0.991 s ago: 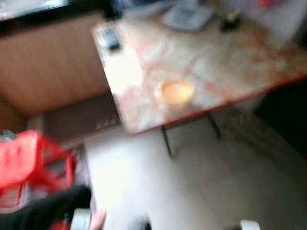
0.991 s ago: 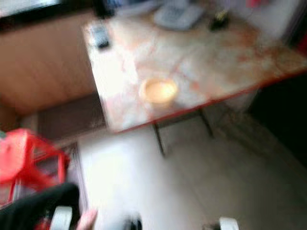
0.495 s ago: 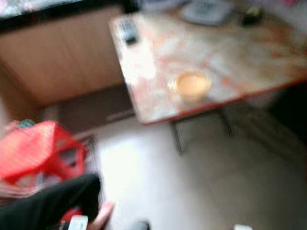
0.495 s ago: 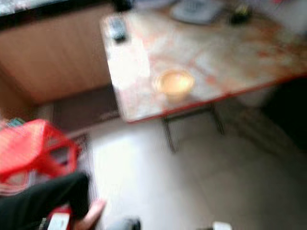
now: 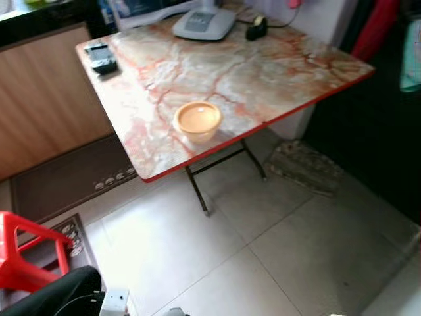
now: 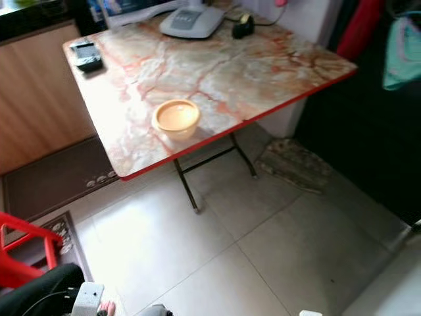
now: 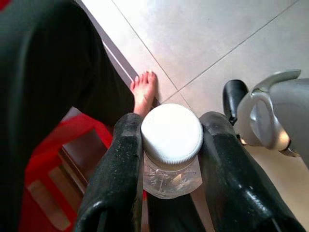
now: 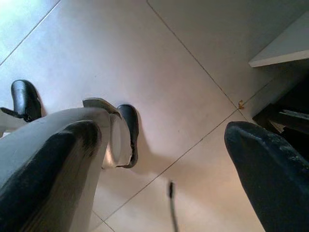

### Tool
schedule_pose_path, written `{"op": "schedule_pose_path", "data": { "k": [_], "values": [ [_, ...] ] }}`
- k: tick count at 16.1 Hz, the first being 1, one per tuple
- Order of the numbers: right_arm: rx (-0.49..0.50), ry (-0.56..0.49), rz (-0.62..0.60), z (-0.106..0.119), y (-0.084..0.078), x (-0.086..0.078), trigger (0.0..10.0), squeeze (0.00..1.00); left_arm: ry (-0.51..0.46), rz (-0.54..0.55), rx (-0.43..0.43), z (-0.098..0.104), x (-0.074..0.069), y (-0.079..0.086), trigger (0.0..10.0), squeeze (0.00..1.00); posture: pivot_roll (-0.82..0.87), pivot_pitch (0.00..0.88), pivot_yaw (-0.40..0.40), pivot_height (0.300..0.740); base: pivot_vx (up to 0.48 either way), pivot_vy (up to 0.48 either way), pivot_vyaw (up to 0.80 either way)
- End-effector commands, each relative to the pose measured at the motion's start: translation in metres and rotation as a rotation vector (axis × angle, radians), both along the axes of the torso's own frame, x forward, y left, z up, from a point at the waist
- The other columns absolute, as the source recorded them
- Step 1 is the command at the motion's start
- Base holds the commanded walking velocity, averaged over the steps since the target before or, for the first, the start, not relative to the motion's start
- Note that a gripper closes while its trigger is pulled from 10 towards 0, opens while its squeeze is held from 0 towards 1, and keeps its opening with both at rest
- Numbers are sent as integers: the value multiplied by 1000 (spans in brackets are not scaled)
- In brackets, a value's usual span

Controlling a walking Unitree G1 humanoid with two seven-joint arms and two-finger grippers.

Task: Restocking fridge

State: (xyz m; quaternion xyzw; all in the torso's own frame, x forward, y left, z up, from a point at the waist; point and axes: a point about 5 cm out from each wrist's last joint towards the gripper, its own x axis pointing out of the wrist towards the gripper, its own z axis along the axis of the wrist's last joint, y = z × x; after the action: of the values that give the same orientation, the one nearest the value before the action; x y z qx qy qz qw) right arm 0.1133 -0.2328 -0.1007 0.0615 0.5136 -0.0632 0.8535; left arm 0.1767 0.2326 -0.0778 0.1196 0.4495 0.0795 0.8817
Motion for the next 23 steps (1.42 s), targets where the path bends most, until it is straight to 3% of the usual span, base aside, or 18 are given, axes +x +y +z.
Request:
{"op": "schedule_pose_path", "data": {
  "k": [1,12,21,22,23],
  "values": [
    [2,28,-2,-2,0,-8,10000,0,44,14,11,-4,-11,4,10000,0,124,154,39,740,0,0,-800],
    [8,32,-12,-4,5,-8,10000,0,71,-33,53,-4,-11,8,10000,0,117,148,60,740,0,-55,-800],
    [-39,70,-58,-10,14,-24,10000,0,98,-53,43,-7,-19,8,10000,0,42,44,63,740,0,0,-800],
    [-45,72,-54,-10,14,-26,10000,0,98,-50,39,-8,-20,8,10000,0,40,32,61,740,0,0,-800],
    [-90,84,85,-10,14,-25,10000,0,98,-50,32,-9,-23,6,10000,0,28,20,53,740,0,0,-800]
  ]
}}
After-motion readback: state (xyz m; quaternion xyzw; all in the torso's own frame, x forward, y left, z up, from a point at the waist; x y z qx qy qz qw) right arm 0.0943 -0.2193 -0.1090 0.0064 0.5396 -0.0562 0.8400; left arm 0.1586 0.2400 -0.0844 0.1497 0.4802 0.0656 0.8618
